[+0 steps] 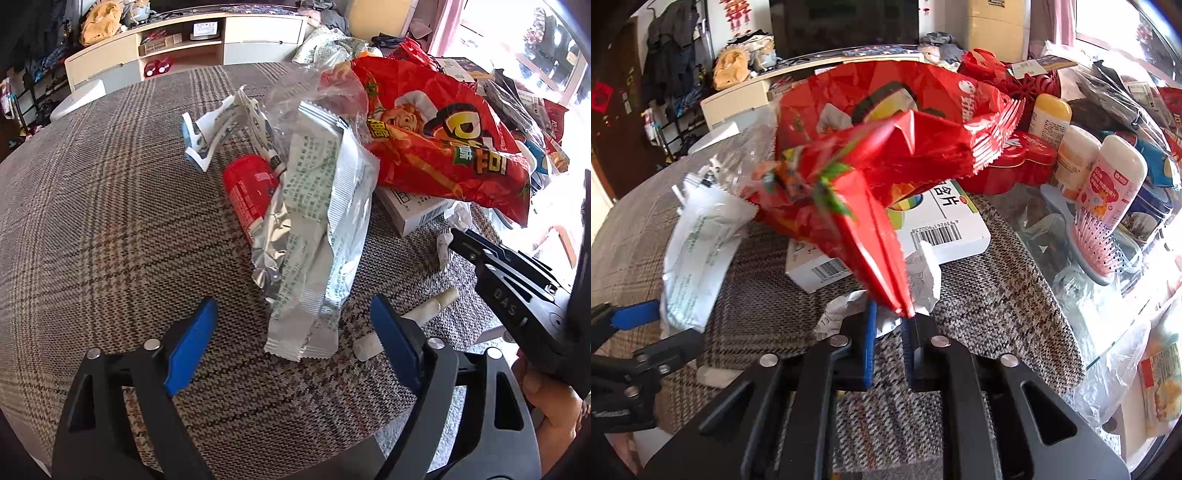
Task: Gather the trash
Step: 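Grasp the foil wrapper with the left gripper while the right gripper grasps white paper, then move both grippers over the grey bin and release the wrapper and paper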
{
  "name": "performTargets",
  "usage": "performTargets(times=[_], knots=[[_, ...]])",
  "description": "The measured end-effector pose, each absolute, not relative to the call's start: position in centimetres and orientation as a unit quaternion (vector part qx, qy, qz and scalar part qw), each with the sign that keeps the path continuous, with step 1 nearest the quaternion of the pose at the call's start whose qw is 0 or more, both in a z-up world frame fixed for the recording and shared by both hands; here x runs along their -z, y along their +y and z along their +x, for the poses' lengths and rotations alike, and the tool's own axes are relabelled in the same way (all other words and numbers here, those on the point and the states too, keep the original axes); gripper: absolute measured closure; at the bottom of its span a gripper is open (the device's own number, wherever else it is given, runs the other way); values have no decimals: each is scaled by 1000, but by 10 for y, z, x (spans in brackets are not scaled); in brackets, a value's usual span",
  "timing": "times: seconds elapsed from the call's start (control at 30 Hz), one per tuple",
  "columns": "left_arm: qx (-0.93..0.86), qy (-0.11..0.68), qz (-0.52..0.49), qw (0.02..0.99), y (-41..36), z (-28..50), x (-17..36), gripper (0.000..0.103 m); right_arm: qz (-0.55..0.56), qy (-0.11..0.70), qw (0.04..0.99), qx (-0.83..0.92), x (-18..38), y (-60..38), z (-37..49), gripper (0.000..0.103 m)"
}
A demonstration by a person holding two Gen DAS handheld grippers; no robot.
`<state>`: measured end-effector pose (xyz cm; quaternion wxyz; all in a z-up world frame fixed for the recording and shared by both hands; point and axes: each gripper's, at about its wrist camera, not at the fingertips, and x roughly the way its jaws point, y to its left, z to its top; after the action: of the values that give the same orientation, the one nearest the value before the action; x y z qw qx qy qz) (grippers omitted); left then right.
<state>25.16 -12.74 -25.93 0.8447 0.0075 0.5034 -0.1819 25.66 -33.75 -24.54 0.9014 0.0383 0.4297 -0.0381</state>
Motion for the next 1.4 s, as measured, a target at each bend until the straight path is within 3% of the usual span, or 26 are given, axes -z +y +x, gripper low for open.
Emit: performTargets(times=[0.1, 0.3, 0.4, 0.97, 1.4], knots=[[181, 500, 5, 847, -128, 252, 263, 33, 43, 428, 902, 31, 240, -340, 248, 90], [188, 495, 8, 848, -137, 254, 262, 60, 66, 429, 900, 28, 234, -352, 238, 91], [192, 493, 10, 848, -144, 255, 260, 64, 82, 434, 897, 25, 236, -360, 232, 91], [170, 465, 29, 868, -122, 203, 221, 68, 76, 424, 902, 2, 216, -347, 194, 91], [161, 447, 8, 880, -78, 77, 213, 68, 81, 405, 909, -54, 200, -299, 107, 91]])
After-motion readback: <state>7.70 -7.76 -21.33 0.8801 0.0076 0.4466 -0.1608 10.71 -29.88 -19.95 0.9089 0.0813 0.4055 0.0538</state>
